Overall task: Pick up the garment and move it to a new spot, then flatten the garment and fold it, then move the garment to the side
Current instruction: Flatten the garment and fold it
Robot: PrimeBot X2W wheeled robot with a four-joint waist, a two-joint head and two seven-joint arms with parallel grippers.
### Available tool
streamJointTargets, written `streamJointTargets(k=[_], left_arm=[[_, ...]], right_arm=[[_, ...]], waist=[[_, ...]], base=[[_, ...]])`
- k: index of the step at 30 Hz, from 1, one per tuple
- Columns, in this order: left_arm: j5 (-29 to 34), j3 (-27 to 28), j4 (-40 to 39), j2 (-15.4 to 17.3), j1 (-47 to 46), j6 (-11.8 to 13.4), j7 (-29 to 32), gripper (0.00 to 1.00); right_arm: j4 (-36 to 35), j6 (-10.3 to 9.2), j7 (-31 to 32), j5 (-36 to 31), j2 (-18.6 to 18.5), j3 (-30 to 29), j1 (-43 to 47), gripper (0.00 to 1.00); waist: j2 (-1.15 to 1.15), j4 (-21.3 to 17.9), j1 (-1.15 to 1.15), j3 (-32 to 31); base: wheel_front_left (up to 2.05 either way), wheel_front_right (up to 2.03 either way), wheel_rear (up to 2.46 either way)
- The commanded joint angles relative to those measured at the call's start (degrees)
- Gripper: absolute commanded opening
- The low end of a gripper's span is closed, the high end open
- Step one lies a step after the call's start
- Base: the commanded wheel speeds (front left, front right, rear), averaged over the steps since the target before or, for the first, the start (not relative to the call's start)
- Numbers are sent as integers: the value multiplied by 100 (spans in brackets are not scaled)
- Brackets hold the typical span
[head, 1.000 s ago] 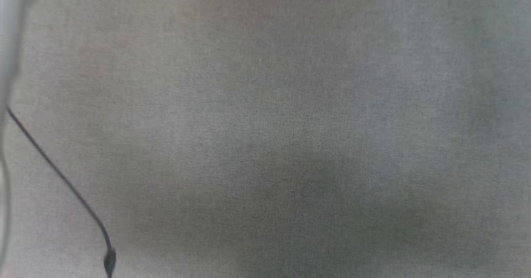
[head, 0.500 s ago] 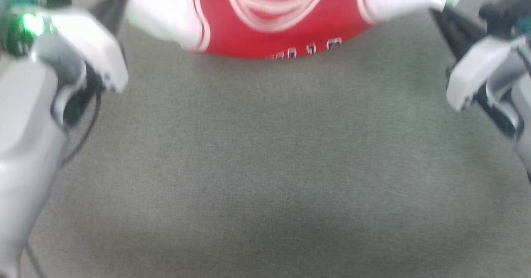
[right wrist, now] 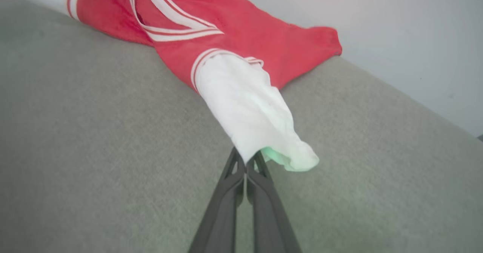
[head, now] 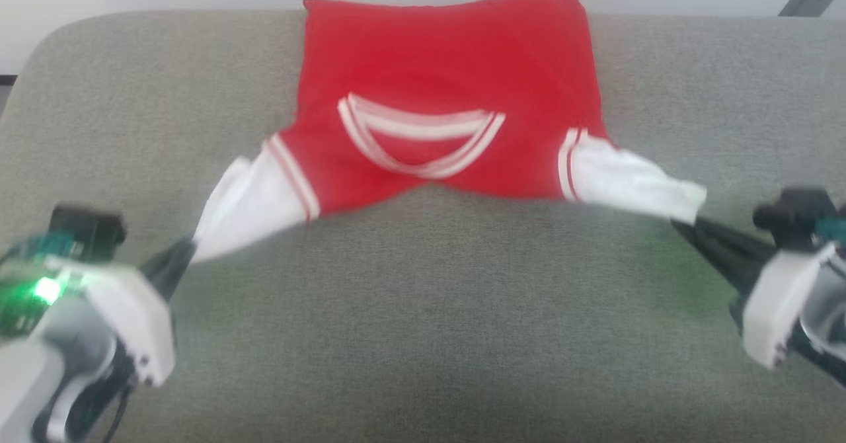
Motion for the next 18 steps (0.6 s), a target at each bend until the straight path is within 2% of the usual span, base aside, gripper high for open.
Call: streamJointTargets(k=[1, 4, 8, 13, 18], left_arm=[[-48, 57, -105, 101, 223, 143, 3, 0], [-94, 124, -337, 343, 732, 497, -20, 0], [-105, 76, -505, 517, 1257, 771, -25, 0], [-277, 42, -519, 426, 1747, 1060, -53, 0], [-368, 25, -485, 307, 1997, 1137, -184, 0]], right_arm=[[-114, -10, -43, 6, -148, 37, 148, 0], [-271, -10, -21, 76, -414, 116, 444, 0], [-365, -10, 52, 169, -700, 223, 745, 0], [-474, -10, 204, 326, -917, 483, 1053, 0], [-432, -10, 317, 574, -988, 592, 1230, 0]], waist=[[0, -26, 0, -2], [0, -67, 0, -2], [0, -79, 0, 22], [0, -86, 0, 79], [0, -68, 0, 126]], base=[[0, 0, 0], [0, 0, 0], [0, 0, 0], [0, 0, 0], [0, 0, 0]])
